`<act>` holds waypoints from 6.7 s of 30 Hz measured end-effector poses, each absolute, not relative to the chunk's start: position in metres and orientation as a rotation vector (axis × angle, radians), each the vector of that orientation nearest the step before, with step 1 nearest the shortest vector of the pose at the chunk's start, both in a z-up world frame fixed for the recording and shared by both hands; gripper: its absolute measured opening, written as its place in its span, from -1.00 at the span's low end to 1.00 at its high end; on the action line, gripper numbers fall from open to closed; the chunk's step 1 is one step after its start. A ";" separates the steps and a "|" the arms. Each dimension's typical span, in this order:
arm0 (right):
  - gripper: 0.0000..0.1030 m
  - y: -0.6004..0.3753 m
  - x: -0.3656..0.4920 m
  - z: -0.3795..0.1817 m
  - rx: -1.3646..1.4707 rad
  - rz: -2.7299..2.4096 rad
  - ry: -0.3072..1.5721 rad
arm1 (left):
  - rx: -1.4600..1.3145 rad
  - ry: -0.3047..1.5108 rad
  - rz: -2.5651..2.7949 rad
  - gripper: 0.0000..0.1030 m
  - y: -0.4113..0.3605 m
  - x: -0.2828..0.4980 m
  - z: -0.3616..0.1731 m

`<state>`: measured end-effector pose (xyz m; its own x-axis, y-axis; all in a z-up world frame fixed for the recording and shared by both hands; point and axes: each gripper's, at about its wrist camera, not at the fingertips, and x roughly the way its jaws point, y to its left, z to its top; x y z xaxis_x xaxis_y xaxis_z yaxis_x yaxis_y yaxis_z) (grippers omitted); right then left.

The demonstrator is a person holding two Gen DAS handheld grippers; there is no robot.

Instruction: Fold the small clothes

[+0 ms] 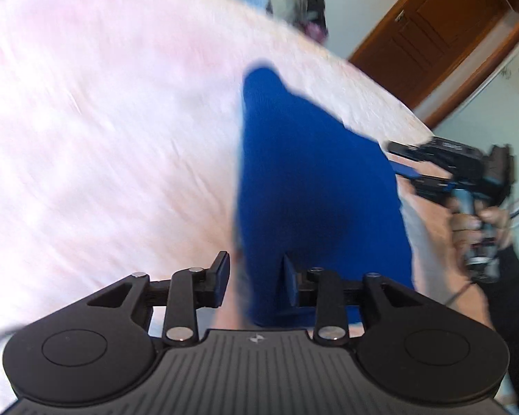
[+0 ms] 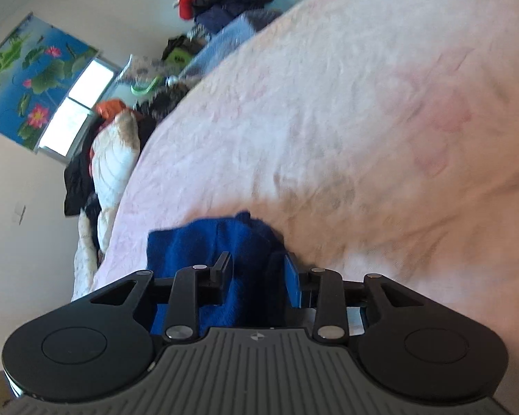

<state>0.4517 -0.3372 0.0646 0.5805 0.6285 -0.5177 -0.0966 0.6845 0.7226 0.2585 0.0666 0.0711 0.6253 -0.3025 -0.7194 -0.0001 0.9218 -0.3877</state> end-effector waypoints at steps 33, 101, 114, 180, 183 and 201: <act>-0.46 -0.118 0.545 0.045 0.355 0.726 1.120 | 0.091 0.684 -0.390 0.51 -0.056 0.287 0.036; 0.34 -0.327 0.273 0.029 0.824 0.375 0.969 | -0.868 0.937 -0.205 0.57 0.087 0.235 0.022; -0.82 -0.318 0.265 0.014 0.791 0.418 1.028 | -0.601 0.999 -0.198 -0.76 0.066 0.250 0.029; 0.61 -0.260 0.196 0.067 0.059 0.082 0.880 | 0.035 0.762 -0.066 0.83 -0.010 0.190 0.055; 0.64 -0.228 0.198 0.051 -0.079 0.024 0.928 | 0.053 0.784 -0.067 0.83 -0.026 0.180 0.040; 0.99 -0.227 0.187 0.035 0.015 -0.049 0.859 | -0.002 0.816 -0.038 1.00 -0.027 0.180 0.024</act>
<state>0.1874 -0.2268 0.0352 0.6525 -0.0370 -0.7569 0.0491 0.9988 -0.0065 0.1796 -0.0265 0.0243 0.6843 -0.0344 -0.7284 0.0328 0.9993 -0.0163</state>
